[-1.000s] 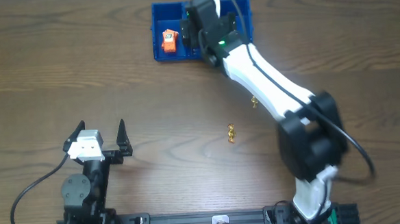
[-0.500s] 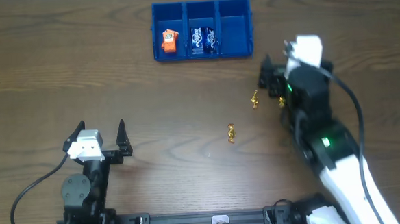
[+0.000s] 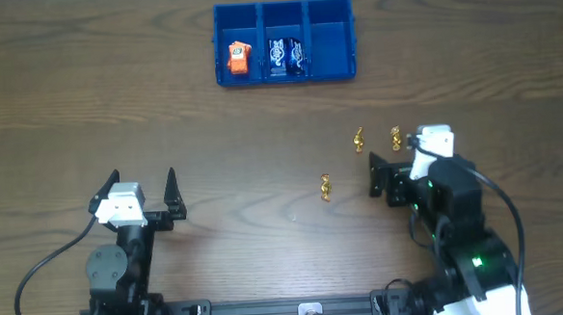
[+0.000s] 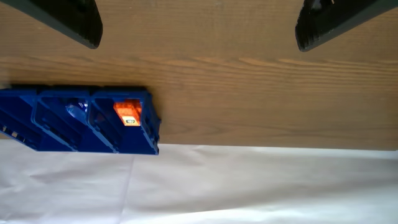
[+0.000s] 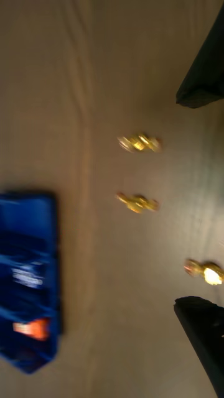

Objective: Sort Candies Into Trays

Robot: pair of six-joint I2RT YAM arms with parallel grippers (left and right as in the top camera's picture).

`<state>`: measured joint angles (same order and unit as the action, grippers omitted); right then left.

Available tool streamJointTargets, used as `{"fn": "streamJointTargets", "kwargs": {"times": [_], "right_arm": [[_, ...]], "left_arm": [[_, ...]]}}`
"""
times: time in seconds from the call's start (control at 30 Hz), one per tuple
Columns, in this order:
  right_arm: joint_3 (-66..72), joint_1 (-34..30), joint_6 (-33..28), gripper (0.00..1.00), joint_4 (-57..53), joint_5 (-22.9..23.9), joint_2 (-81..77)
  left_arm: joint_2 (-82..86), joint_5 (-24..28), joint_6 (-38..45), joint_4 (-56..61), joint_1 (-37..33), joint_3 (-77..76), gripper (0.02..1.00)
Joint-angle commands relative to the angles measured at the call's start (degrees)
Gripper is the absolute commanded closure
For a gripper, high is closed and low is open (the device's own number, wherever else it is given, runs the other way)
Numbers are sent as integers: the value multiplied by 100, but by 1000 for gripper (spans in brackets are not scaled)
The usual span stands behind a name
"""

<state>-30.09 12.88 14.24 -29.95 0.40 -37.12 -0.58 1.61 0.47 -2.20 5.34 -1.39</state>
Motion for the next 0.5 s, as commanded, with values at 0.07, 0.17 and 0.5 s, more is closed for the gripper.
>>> {"fn": "streamJointTargets", "kwargs": {"times": [0.07,0.17,0.5], "right_arm": [[9,476,627,3,28,-660,-1110],[-103,756,684,3,138,-695,-1888],[-898,1707,903,3,111,-625,-3764]], "left_arm": [[37,-55,83,-227,-17,111,20],[37,-55,83,-227,-17,111,20],[37,-55,83,-227,-17,111,23]]}}
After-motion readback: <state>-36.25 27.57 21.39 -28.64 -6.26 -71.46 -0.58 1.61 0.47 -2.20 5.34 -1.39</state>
